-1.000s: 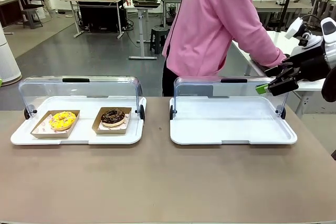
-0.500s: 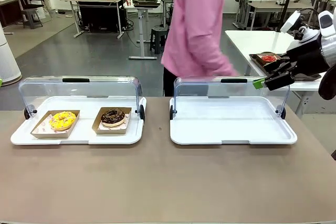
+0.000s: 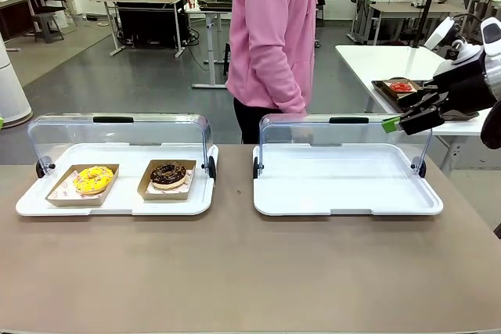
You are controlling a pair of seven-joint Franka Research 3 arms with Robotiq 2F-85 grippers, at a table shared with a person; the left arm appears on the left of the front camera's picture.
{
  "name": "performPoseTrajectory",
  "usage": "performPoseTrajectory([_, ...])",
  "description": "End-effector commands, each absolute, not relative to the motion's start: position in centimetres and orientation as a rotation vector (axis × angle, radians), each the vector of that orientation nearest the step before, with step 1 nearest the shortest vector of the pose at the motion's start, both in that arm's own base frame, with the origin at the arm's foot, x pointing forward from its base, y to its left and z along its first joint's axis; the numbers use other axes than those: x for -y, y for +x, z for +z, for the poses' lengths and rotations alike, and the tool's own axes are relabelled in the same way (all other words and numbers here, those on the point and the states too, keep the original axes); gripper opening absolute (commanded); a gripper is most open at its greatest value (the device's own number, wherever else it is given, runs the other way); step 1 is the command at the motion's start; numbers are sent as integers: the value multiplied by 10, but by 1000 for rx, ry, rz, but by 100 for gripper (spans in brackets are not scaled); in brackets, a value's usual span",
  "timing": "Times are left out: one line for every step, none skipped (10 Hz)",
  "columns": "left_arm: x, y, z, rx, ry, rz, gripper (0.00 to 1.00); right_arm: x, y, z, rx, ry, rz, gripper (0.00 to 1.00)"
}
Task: Provide the desired donut to the person.
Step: Place the picked Paper togo box onto the Handle tray extended by the person.
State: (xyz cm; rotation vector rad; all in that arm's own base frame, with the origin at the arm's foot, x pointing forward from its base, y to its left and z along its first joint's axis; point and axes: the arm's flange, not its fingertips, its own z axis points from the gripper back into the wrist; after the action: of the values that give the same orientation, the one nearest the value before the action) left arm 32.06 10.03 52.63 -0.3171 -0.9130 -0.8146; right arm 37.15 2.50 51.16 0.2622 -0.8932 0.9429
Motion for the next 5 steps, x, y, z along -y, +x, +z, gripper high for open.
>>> performPoseTrajectory([-101, 321, 526, 920, -330, -811, 100, -27, 370, 508, 889, 262, 938, 100])
performPoseTrajectory([-101, 321, 526, 920, -330, -811, 100, -27, 370, 508, 889, 262, 938, 100])
performPoseTrajectory([-101, 321, 526, 920, -330, -811, 100, -27, 370, 508, 889, 262, 938, 100])
performPoseTrajectory([-101, 321, 526, 920, -330, -811, 100, -27, 370, 508, 889, 262, 938, 100])
performPoseTrajectory([-101, 321, 526, 920, -330, -811, 100, -27, 370, 508, 889, 262, 938, 100])
